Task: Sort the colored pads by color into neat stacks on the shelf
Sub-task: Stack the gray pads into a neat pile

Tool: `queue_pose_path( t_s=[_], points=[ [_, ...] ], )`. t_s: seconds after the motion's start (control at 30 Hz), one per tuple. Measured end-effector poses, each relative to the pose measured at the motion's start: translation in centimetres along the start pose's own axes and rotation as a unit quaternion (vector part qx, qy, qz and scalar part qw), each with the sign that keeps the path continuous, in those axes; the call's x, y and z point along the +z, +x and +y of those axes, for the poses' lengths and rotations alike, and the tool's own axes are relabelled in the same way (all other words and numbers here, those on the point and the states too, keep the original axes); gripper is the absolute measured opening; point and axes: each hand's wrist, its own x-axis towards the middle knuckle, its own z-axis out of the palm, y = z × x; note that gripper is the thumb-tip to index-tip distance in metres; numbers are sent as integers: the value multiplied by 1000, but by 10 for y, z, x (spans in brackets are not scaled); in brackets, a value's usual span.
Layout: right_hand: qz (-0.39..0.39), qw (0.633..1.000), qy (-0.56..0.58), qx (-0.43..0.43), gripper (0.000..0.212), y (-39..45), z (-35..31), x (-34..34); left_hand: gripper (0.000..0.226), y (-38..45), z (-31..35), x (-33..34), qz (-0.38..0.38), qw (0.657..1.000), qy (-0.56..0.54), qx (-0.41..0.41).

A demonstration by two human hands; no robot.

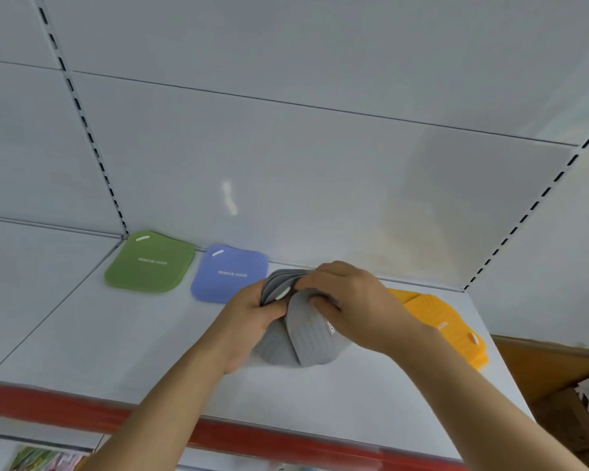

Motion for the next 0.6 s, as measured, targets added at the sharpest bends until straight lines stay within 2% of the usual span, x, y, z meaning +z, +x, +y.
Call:
queue_pose_path(
  t_s=[0.17, 0.23, 0.33, 0.4, 0.47, 0.6],
  points=[
    [78, 992, 20, 100, 41, -16, 2, 17, 33, -1, -6, -8, -45, 997, -60, -18],
    [102, 982, 16, 156, 52, -18, 2, 22, 35, -1, -5, -8, -51, 997, -60, -15],
    [94, 956, 2, 277, 79, -21, 1, 25, 32, -1, -6, -8, -40, 999, -28, 5],
    [70, 936, 16, 343, 87, -23, 2, 25, 27, 0, -7, -7, -20, 999, 25, 31],
    [61, 917, 77, 386, 74, -28, 6, 23, 26, 0, -6, -6, -4, 997, 59, 47],
    [65, 905, 178, 380, 9, -48, 20, 18, 24, 0, -8, -7, 14, 997, 52, 49]
  ],
)
